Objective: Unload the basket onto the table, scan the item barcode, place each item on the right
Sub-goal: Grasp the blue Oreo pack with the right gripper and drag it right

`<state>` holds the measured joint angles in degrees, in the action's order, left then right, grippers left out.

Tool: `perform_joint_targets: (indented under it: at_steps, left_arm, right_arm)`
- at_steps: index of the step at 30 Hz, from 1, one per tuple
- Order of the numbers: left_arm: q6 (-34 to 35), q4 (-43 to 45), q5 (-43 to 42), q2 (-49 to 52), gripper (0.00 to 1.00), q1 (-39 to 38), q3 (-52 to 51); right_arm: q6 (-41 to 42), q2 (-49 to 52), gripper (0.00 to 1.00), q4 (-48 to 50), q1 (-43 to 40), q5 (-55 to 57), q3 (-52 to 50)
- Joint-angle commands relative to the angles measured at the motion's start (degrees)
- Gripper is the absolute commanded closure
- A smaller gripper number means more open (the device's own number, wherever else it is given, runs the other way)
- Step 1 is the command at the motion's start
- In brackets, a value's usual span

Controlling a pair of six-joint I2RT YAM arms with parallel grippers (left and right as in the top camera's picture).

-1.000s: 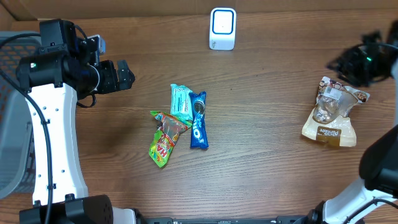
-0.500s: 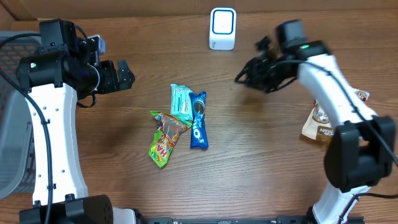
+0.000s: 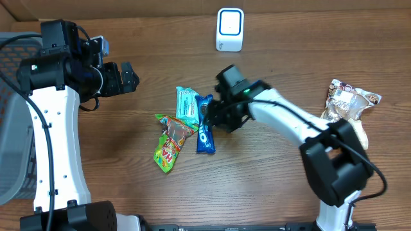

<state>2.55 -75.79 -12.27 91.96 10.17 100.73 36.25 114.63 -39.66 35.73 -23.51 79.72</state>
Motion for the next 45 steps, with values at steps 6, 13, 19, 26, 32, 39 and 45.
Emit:
perform_joint_targets:
  at_steps: [6,13,19,26,32,39,45]
  left_arm:
    - [-1.29,-0.02,-0.85,-0.22,0.0,-0.11,-0.5]
    - [-1.29,-0.02,-0.85,-0.22,0.0,-0.11,-0.5]
    - [-1.29,-0.02,-0.85,-0.22,0.0,-0.11,-0.5]
    - [-1.29,-0.02,-0.85,-0.22,0.0,-0.11,-0.5]
    - [-1.29,-0.02,-0.85,-0.22,0.0,-0.13,-0.5]
    - [-1.29,-0.02,-0.85,-0.22,0.0,-0.13,-0.5]
    - [-1.29,-0.02,-0.85,-0.22,0.0,-0.13,-0.5]
  right_arm:
    - [10.08,4.0,0.61,0.33,3.58,6.95,-0.68]
    - [4.04,3.21,0.79,-3.76,1.88,5.38,0.63]
    - [-11.41,1.09,0.78,-16.0,-3.67,5.42,5.4]
    - [-34.29,1.09,0.76,-23.08,-11.47,5.49,6.54]
    - [-46.53,1.09,0.58,-22.32,-13.99,7.87,7.15]
    - [-46.53,1.09,0.67,-25.66,-12.24,16.13,13.35]
    - [-38.49,1.09,0.67,-23.61,-5.27,30.12,13.99]
